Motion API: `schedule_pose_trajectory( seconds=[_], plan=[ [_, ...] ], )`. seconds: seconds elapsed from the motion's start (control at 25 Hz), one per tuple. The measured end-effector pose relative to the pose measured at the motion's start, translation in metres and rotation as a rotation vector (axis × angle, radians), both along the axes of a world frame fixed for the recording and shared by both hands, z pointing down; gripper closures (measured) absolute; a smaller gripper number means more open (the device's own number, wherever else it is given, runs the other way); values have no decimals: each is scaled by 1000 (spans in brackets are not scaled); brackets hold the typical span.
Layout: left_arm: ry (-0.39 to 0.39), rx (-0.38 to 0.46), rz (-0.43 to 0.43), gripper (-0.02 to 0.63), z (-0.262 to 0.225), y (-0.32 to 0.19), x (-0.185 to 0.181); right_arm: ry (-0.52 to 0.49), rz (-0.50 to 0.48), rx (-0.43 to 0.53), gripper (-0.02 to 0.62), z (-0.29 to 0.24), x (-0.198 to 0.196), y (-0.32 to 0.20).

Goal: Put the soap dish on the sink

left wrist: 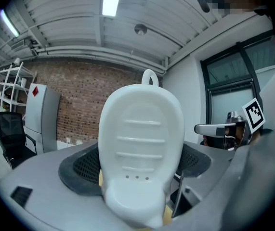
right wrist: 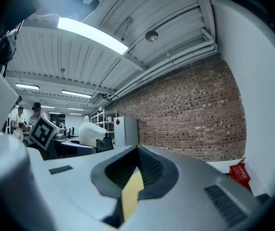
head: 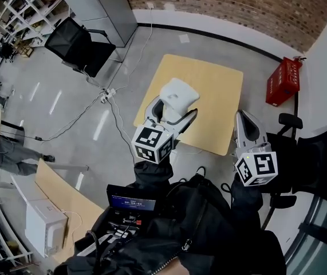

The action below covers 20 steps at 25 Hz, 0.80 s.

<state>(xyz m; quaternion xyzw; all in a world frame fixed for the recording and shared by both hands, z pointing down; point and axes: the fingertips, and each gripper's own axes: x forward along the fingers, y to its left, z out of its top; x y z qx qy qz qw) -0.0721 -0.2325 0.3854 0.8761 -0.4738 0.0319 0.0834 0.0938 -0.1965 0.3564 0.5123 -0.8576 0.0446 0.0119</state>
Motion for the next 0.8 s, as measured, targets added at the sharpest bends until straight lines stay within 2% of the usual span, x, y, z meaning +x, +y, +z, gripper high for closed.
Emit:
schedule_pose_trajectory(
  seconds=[0.4, 0.8],
  plan=[
    [-74, -116, -21, 137, 58, -29, 26, -40, -15, -82, 591, 37, 33, -36],
    [-138, -309, -27, 137, 152, -38, 5, -12, -51, -196, 591, 81, 6, -52]
  ],
)
